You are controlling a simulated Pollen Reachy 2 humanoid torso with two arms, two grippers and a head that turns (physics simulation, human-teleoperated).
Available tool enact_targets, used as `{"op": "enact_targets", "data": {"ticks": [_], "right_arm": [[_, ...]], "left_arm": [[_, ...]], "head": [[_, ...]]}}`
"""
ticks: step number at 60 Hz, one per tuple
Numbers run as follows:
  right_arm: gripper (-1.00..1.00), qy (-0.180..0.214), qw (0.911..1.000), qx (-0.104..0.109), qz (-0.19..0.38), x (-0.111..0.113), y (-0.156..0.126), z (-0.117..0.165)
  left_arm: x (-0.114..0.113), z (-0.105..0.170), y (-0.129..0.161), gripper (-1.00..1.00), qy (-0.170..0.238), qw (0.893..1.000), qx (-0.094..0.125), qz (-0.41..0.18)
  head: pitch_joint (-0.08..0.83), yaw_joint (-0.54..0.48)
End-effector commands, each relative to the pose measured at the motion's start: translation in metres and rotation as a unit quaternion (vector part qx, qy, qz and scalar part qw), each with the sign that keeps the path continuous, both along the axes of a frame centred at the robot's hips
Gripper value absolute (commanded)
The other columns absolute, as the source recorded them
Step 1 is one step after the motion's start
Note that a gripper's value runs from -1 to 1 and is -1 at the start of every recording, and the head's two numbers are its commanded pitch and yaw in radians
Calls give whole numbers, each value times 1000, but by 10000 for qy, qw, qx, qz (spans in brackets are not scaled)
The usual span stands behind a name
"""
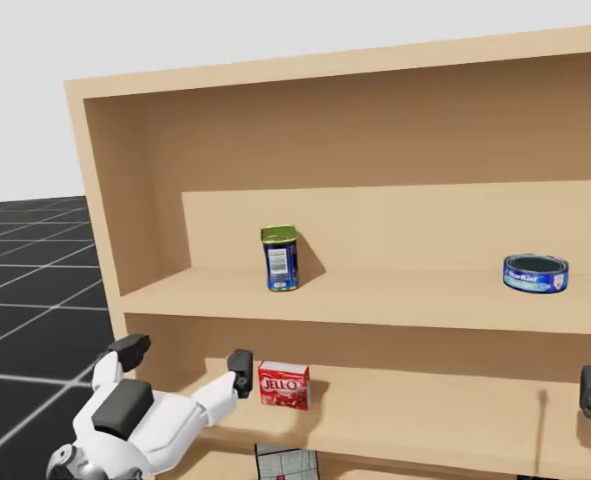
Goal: Retrieve the spam can from the shelves.
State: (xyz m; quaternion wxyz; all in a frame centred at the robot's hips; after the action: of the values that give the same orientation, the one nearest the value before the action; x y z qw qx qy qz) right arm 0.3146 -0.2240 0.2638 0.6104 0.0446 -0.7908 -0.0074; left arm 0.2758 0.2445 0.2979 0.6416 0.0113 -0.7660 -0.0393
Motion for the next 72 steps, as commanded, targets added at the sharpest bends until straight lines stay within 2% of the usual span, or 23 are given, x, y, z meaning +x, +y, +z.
{"op": "enact_targets", "data": {"ticks": [1, 8, 16, 30, 42, 58, 66, 72], "right_arm": [[-1000, 29, 10000, 76, 4, 0, 2, -1], [-1000, 41, 10000, 75, 5, 0, 1, -2], [-1000, 53, 10000, 83, 9, 0, 1, -2], [-1000, 61, 9999, 81, -11, 0, 0, -2], [-1000, 59, 9999, 118, -8, 0, -3, 0], [-1000, 47, 9998, 172, -15, -1, -5, 1], [-1000, 44, 9998, 182, -19, -1, -6, 2], [-1000, 43, 9998, 195, -23, -1, -7, 2]], "left_arm": [[-23, 42, -13, -1000, 8, 9992, -79, -382], [-24, 60, -20, -1000, -33, 9984, -121, -548], [-13, 70, -27, -1000, -14, 9979, -136, -631], [24, 77, -41, -1000, 31, 9979, -173, -626], [66, 80, -53, -1000, 306, 9964, -441, -653], [116, 82, -71, -1000, 497, 9968, -507, -367], [131, 78, -73, -1000, 684, 9958, -578, -184], [136, 76, -74, -1000, 691, 9961, -543, -52]], "head": [[114, 259], [116, 263], [117, 268], [124, 272], [129, 277], [133, 276], [138, 276], [142, 274]]}}
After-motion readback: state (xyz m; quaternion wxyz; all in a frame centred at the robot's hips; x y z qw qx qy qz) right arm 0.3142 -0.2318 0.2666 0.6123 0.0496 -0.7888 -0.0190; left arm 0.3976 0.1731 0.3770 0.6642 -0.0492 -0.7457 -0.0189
